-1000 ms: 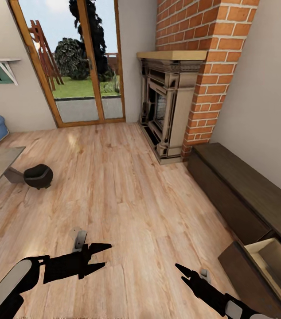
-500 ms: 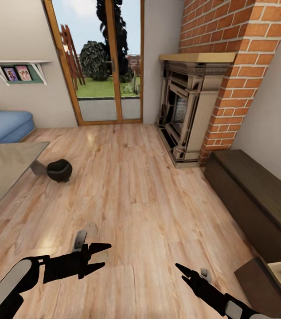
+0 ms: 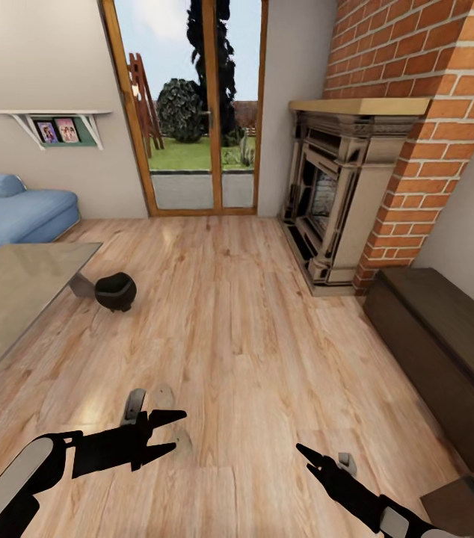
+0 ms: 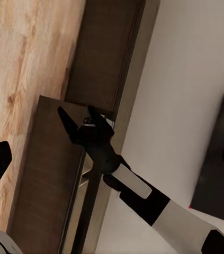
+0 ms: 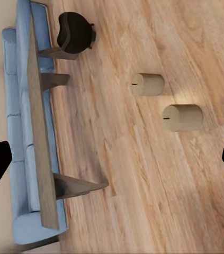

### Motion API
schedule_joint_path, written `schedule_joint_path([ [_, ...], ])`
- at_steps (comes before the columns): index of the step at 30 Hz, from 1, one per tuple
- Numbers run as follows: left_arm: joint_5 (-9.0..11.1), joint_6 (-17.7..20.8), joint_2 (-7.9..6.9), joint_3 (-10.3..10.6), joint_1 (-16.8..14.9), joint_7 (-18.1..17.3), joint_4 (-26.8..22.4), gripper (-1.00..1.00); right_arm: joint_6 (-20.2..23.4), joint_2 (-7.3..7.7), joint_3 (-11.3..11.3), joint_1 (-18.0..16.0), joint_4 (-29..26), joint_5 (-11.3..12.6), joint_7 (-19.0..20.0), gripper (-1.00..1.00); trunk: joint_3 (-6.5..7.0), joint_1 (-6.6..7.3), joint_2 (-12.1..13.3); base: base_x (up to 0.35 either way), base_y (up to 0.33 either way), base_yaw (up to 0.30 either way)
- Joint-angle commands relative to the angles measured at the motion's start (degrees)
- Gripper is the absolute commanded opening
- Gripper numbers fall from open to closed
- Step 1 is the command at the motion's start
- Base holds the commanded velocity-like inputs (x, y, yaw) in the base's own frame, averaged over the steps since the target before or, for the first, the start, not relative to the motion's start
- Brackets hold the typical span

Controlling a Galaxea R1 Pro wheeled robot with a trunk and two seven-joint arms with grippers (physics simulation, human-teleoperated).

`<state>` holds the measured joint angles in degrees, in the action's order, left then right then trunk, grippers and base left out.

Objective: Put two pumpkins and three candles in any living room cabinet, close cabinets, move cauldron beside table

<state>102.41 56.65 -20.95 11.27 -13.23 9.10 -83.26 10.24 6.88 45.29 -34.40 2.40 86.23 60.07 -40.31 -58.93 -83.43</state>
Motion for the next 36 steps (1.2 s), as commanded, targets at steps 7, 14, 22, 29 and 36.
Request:
schedule_joint_path([
  [7, 0.60, 0.06, -0.06, 0.07, -0.05, 0.48, -0.05, 1.00, 0.00, -0.02, 0.41, -0.06, 0.15, 0.61, 0.31, 1.00, 0.60, 0.00, -0.03, 0.028, 0.078, 0.071],
  [14, 0.60, 0.12, -0.06, 0.07, -0.05, 0.48, -0.05, 1.00, -0.04, -0.01, 0.41, -0.06, 0.15, 0.61, 0.31, 1.00, 1.25, 0.00, -0.03, 0.078, 0.058, 0.064],
  [22, 0.57, 0.12, -0.06, 0.07, -0.05, 0.48, -0.06, 1.00, 0.06, 0.05, 0.41, -0.06, 0.15, 0.61, 0.39, 1.00, 1.99, 0.00, -0.03, 0.123, 0.106, 0.062],
  [29, 0.59, 0.12, -0.06, 0.07, -0.05, 0.48, -0.05, 1.00, 0.26, 0.15, 0.41, -0.06, 0.15, 0.61, 0.49, 1.00, 2.51, 0.00, -0.03, 0.014, 0.143, 0.063],
  [36, 0.55, 0.12, -0.06, 0.07, -0.05, 0.48, -0.05, 1.00, 0.26, 0.29, 0.41, -0.06, 0.15, 0.61, 0.78, 1.00, 2.55, 0.00, -0.03, 0.000, 0.131, 0.007],
])
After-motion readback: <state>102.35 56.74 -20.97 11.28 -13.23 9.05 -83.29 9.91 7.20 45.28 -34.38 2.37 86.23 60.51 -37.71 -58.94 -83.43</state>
